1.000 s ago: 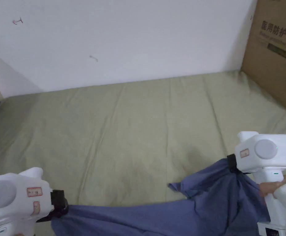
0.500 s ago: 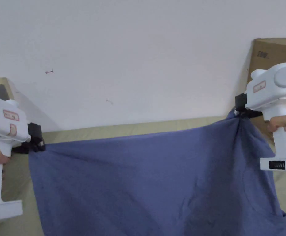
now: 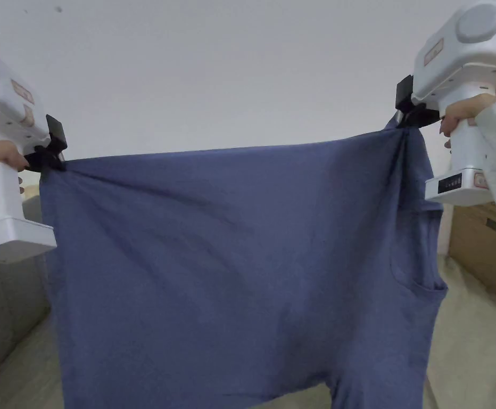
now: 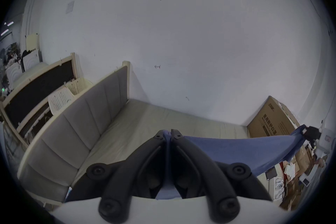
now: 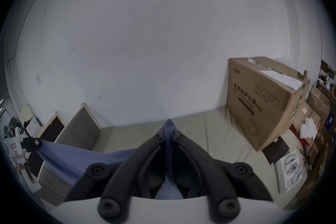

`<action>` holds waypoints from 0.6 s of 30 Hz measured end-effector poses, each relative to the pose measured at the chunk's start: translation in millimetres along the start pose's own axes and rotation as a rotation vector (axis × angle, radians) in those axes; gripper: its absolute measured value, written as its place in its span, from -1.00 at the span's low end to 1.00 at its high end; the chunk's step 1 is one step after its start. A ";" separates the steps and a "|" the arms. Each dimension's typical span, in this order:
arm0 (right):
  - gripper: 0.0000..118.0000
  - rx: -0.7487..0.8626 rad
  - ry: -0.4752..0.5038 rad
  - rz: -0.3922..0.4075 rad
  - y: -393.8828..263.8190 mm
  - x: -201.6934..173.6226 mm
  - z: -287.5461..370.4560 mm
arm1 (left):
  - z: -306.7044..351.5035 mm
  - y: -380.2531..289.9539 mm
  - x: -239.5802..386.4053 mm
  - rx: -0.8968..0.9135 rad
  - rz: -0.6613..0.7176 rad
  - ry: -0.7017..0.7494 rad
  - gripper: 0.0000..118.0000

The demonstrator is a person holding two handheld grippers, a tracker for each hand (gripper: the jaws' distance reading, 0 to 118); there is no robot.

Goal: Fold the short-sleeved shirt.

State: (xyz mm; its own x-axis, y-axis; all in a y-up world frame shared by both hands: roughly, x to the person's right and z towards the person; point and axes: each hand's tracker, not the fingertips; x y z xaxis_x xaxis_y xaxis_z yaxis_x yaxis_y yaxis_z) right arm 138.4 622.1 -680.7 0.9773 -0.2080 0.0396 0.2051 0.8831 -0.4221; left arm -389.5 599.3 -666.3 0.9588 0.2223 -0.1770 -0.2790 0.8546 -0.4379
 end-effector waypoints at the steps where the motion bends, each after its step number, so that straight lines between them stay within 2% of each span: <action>1: -0.93 0.012 -0.001 0.000 8.2 -3.3 1.4 | 2.8 6.0 0.1 0.010 -0.015 0.010 -0.95; 3: -0.93 0.043 0.016 -0.005 16.5 -9.9 12.2 | 7.3 14.2 0.5 0.049 -0.057 0.018 -0.95; 5: -0.93 0.080 0.030 -0.020 17.8 -16.8 20.4 | 10.7 17.4 -0.6 0.080 -0.041 0.023 -0.95; 8: -0.93 0.055 0.002 0.037 8.6 -24.4 16.5 | 2.9 15.8 0.5 0.078 -0.039 0.031 -0.95; 10: -0.93 0.048 -0.001 0.026 -0.5 -20.7 7.1 | -5.3 6.7 0.7 0.072 -0.039 0.030 -0.95; 14: -0.93 -0.021 -0.020 -0.024 -16.2 -2.6 -32.4 | -46.2 -23.0 2.4 -0.017 -0.120 0.070 -0.95; 16: -0.93 -0.074 -0.028 -0.029 -6.3 -8.8 -13.4 | -75.4 -42.9 -0.4 -0.053 -0.102 0.074 -0.95; 17: -0.93 -0.105 -0.042 -0.017 -22.9 0.9 -45.9 | -90.2 -54.8 -1.8 -0.083 -0.088 0.087 -0.95; 18: -0.93 -0.131 -0.051 -0.012 -27.2 1.2 -49.8 | -105.8 -67.5 -2.8 -0.100 -0.077 0.092 -0.95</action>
State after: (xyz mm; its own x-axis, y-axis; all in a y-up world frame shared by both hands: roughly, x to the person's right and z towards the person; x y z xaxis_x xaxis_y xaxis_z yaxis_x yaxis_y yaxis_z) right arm 131.3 576.8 -714.3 0.9769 -0.1939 0.0900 0.2116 0.8172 -0.5361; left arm -379.1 491.4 -729.4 0.9699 0.1098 -0.2174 -0.2130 0.8156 -0.5380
